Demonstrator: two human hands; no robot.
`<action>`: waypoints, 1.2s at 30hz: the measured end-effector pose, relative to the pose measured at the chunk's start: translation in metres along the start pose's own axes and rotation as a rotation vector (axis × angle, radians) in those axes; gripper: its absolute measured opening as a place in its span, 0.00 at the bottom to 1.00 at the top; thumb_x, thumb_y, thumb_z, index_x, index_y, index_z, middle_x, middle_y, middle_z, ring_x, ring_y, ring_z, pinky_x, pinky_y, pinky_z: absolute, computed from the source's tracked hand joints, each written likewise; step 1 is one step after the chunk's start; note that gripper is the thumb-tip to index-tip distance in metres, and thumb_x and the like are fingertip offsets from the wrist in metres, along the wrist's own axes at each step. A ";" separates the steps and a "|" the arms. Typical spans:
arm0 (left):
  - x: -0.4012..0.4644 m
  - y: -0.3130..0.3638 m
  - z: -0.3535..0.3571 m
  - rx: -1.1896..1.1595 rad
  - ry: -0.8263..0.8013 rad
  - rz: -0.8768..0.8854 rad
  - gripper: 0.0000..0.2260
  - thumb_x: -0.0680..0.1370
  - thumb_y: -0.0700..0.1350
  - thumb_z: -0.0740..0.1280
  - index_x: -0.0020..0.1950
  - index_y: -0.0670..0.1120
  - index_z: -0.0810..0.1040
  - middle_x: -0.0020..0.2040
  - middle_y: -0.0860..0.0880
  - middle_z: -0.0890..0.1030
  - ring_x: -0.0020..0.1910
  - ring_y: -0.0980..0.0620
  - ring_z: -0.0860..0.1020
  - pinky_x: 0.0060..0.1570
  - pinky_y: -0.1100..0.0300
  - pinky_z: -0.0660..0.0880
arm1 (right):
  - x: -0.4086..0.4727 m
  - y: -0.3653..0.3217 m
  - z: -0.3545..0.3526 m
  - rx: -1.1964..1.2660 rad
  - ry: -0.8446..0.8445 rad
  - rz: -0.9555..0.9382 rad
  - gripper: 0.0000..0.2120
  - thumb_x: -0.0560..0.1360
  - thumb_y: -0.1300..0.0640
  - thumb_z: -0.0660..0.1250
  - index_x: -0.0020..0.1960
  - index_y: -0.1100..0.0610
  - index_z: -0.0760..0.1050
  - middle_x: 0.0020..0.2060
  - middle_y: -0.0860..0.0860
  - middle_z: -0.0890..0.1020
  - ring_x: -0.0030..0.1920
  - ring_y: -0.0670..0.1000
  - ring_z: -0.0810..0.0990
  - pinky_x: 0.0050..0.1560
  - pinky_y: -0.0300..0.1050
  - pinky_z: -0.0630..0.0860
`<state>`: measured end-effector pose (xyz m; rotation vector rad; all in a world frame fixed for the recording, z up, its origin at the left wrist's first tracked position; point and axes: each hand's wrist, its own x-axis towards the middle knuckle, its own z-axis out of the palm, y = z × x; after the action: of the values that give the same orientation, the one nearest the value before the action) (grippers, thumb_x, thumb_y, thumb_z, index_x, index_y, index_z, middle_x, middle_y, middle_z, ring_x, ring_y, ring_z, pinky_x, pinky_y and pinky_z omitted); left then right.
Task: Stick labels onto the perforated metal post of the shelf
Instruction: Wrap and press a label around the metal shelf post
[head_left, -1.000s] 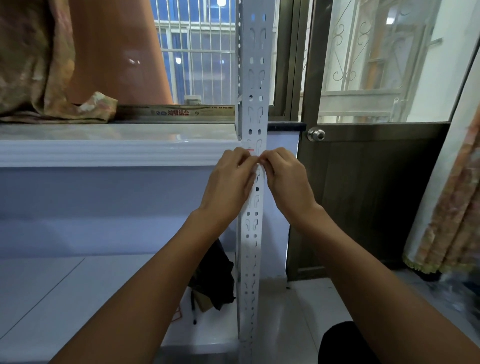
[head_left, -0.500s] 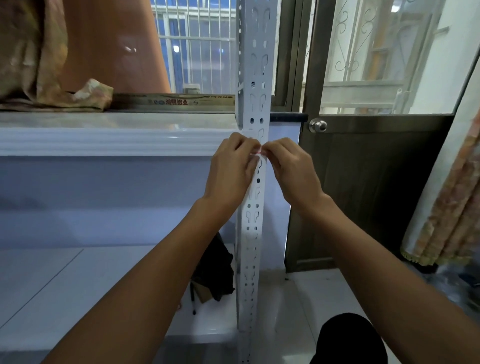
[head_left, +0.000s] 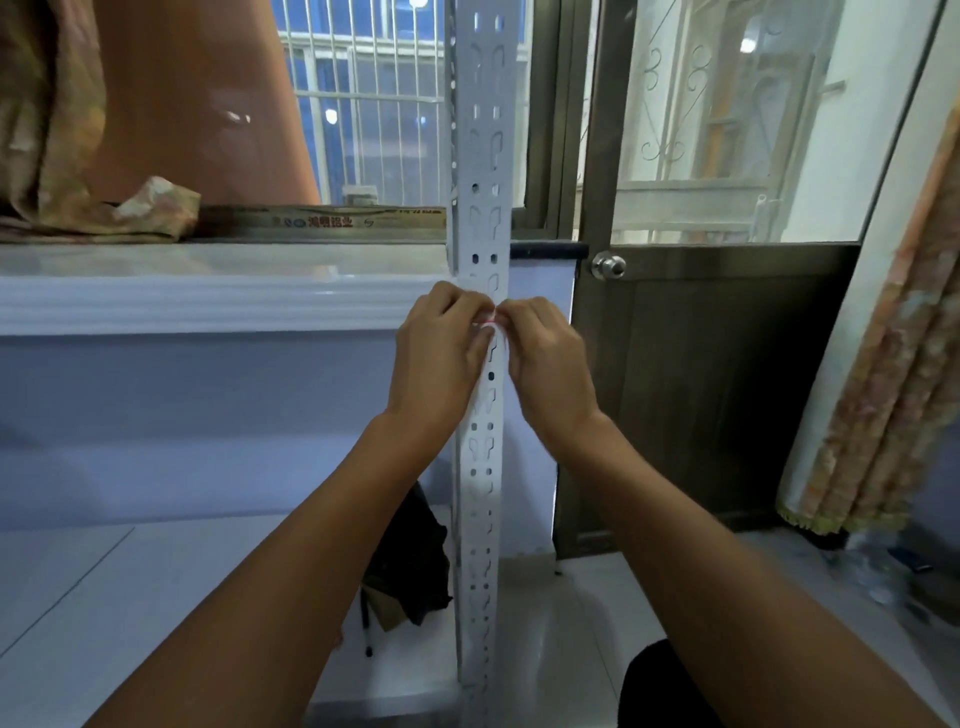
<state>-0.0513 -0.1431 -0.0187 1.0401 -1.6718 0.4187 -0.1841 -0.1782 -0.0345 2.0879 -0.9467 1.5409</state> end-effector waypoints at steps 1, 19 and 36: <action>0.000 0.001 0.000 0.002 0.000 -0.001 0.07 0.77 0.39 0.71 0.55 0.46 0.82 0.51 0.50 0.78 0.50 0.51 0.78 0.51 0.59 0.76 | -0.001 0.001 0.002 -0.002 0.001 0.004 0.09 0.78 0.68 0.68 0.57 0.62 0.78 0.50 0.56 0.81 0.50 0.54 0.80 0.49 0.52 0.79; 0.003 -0.007 0.005 -0.080 0.042 -0.036 0.06 0.75 0.40 0.74 0.50 0.46 0.80 0.47 0.52 0.79 0.45 0.53 0.78 0.47 0.53 0.79 | 0.000 0.000 -0.007 0.063 0.038 -0.009 0.07 0.79 0.64 0.67 0.56 0.63 0.79 0.46 0.57 0.82 0.46 0.56 0.82 0.46 0.54 0.81; 0.001 -0.007 0.003 -0.120 0.033 -0.022 0.06 0.75 0.39 0.74 0.51 0.45 0.81 0.48 0.52 0.79 0.47 0.53 0.78 0.48 0.52 0.79 | 0.001 0.002 -0.016 0.221 -0.131 0.182 0.01 0.80 0.61 0.66 0.51 0.59 0.76 0.44 0.51 0.80 0.42 0.47 0.78 0.47 0.48 0.79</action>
<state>-0.0470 -0.1496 -0.0209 0.9577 -1.6343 0.3155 -0.1964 -0.1697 -0.0281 2.3356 -1.0825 1.6830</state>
